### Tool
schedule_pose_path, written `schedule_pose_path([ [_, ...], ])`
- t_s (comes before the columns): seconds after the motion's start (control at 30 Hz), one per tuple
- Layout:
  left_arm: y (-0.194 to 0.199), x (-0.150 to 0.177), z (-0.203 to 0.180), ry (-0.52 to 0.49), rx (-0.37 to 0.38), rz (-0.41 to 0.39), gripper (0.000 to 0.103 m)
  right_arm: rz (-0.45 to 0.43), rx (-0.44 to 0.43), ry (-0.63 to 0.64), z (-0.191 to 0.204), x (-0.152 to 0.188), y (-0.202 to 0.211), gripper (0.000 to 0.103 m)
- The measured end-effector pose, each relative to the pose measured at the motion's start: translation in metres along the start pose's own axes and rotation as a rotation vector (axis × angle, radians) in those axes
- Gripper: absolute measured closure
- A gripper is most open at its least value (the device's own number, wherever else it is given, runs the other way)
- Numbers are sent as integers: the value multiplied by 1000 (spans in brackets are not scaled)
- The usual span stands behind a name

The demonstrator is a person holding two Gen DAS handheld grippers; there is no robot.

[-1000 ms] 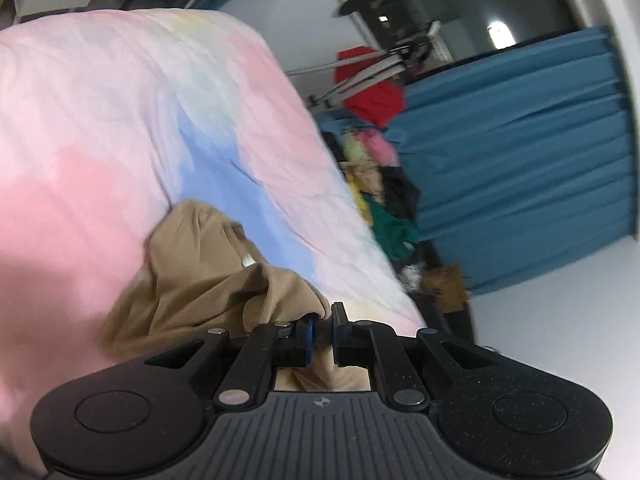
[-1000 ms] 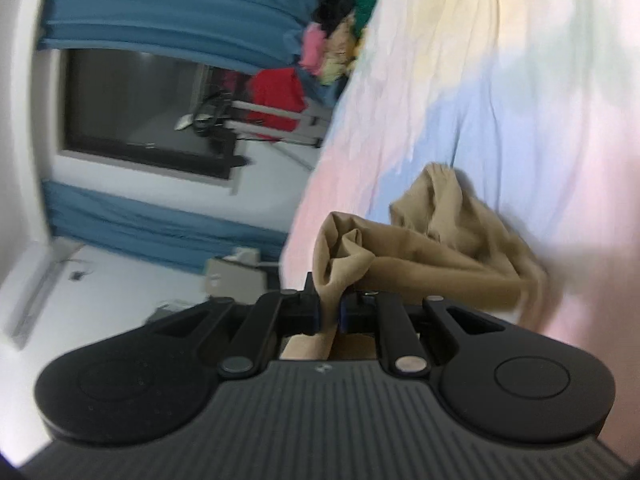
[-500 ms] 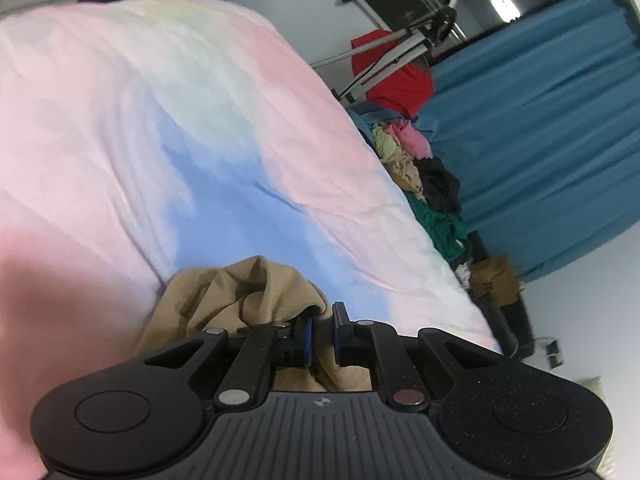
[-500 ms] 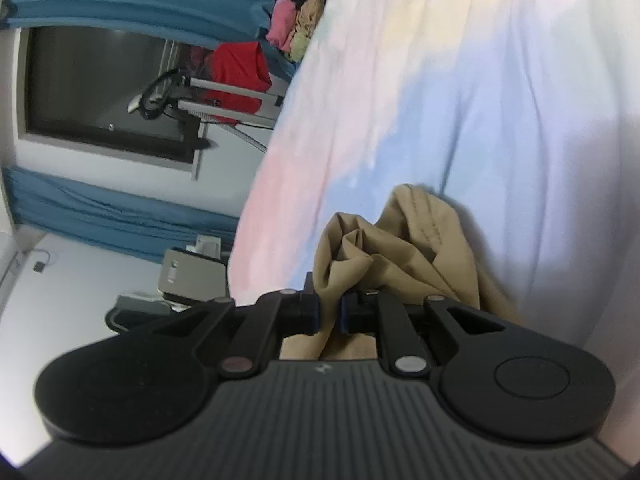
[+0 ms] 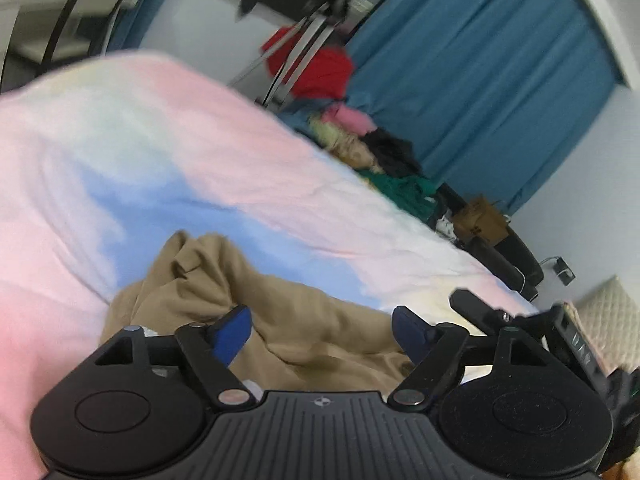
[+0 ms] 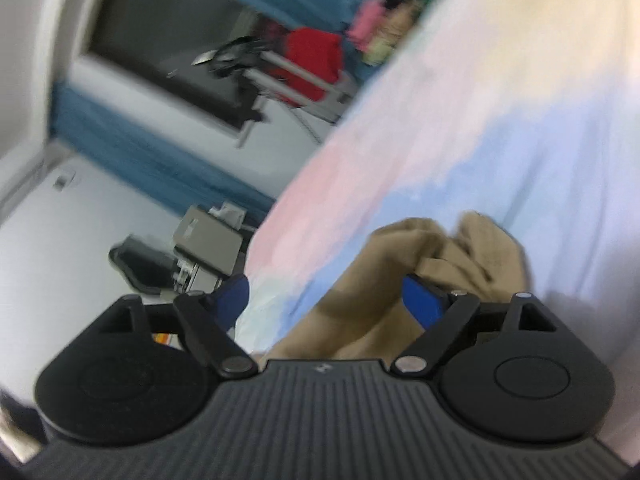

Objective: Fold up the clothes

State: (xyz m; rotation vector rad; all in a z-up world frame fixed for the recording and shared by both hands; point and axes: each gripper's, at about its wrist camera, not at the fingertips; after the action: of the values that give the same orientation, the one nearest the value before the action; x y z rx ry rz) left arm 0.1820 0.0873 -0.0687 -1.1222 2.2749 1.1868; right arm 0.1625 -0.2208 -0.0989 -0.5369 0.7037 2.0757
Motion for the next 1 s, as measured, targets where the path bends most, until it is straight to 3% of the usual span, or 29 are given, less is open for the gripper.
schedule_pose_path([
  [0.13, 10, 10, -14, -102, -4, -2, 20, -32, 36, 146, 22, -4, 17, 22],
  [0.27, 10, 16, -14, -194, -95, -2, 20, 26, 117, 272, 26, 1, 6, 66],
  [0.33, 2, 16, -12, -226, -140, 9, 20, 63, 160, 334, 27, 5, -2, 75],
  [0.5, -25, 15, -5, -258, -214, 29, 20, 124, 272, 471, 24, 13, -32, 77],
  [0.7, -48, 23, -9, -335, -261, 38, 18, 141, 313, 478, 12, 18, -59, 80],
  [1.0, -12, 25, -8, -305, -225, 21, 18, 112, 309, 514, 36, 20, -19, 77],
])
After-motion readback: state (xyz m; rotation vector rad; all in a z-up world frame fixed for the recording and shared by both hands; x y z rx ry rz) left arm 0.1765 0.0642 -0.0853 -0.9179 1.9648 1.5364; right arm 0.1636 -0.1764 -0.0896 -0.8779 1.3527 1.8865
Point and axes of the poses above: each gripper's, at about its wrist camera, not at the fingertips, and y roughly against the way its jaws point, z to its left, x to its underside, and after that the axes turned 8 degrees about y, right-handed
